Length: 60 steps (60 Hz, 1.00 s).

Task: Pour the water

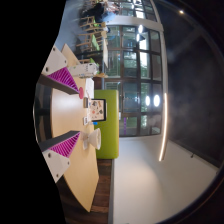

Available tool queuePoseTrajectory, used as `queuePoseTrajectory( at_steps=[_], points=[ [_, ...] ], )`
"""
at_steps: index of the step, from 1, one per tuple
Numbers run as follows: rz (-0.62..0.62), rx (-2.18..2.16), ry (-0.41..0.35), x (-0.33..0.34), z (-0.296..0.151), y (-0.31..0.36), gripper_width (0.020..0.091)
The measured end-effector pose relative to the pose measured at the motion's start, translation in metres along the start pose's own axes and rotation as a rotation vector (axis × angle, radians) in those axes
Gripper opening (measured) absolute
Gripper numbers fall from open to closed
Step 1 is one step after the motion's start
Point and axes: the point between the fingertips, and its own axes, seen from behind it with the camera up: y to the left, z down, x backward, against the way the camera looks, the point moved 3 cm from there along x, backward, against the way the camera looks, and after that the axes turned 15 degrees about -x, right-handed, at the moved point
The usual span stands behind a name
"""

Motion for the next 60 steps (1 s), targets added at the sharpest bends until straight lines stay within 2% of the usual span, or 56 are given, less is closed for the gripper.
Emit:
queuePoseTrajectory(
  at_steps=[8,13,18,24,28,37,50,58,60],
  points=[
    [-0.012,0.006,0.034,0.0,0.008,0.003,0.08],
    [-0.041,0.024,0.092,-0.003,0.022,0.014,0.0812],
    [-0.088,0.059,0.134,-0.009,0.037,0.032,0.0814],
    [-0.145,0.068,0.147,-0.029,0.052,0.071,0.0846],
    [-0.168,0.047,0.162,-0.049,0.06,0.094,0.084],
    [-0.189,0.049,0.159,-0.107,0.082,0.15,0.0838],
    [-0.119,0.081,0.178,-0.183,0.104,0.186,0.083],
    [-0.071,0.099,0.128,-0.225,0.102,0.194,0.0831],
    [-0.065,0.094,0.123,-0.232,0.102,0.197,0.0811]
  ],
)
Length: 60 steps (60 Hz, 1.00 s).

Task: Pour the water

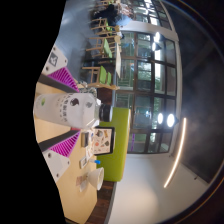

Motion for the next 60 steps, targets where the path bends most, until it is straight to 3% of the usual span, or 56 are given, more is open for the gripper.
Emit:
queuePoseTrajectory(
  at_steps=[4,7,12,21,30,36,49,60],
  points=[
    [-0.015,-0.016,0.011,-0.016,0.005,0.005,0.0572],
    [-0.011,-0.036,-0.021,-0.017,0.005,0.006,0.0571],
    [-0.016,-0.09,-0.066,-0.015,0.003,0.006,0.0511],
    [-0.029,-0.135,-0.073,-0.016,-0.001,0.0,0.04],
    [-0.018,-0.096,-0.045,-0.028,-0.005,-0.018,0.0401],
    [0.061,0.043,-0.072,-0.052,-0.04,-0.054,0.0401],
    [0.227,0.963,-0.191,-0.114,-0.145,-0.079,0.0395],
    [0.191,1.687,-0.18,-0.142,-0.178,-0.029,0.0399]
  ],
)
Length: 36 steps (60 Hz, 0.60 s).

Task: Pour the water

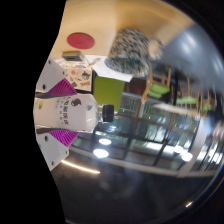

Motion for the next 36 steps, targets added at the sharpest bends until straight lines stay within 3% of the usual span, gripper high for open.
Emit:
queuePoseTrajectory(
  at_steps=[6,7,11,15,16,24,36],
  points=[
    [0.003,0.307,-0.061,-0.006,-0.014,0.009,0.0401],
    [0.015,0.358,-0.067,-0.01,-0.006,0.035,0.0401],
    [0.024,0.497,-0.109,-0.003,-0.018,0.014,0.0402],
    [0.015,0.592,-0.132,-0.005,-0.004,0.034,0.04],
    [-0.008,0.598,-0.131,-0.002,-0.015,0.009,0.0401],
    [-0.031,0.623,-0.115,0.011,0.001,0.005,0.04],
    [0.041,0.394,-0.116,0.052,0.023,-0.029,0.0403]
  ],
)
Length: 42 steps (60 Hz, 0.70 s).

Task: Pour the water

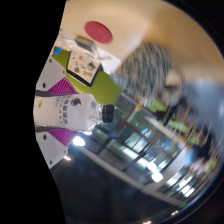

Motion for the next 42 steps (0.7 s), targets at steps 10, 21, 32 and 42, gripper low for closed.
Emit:
queuePoseTrajectory(
  at_steps=[10,21,32,42],
  points=[
    [0.157,-0.943,0.094,0.025,0.074,-0.089,0.0405],
    [0.034,-1.99,0.07,0.076,0.091,-0.035,0.0406],
    [-0.141,-2.251,0.18,0.117,0.085,0.062,0.0407],
    [-0.152,-2.197,0.167,0.161,0.102,0.072,0.0422]
  ],
)
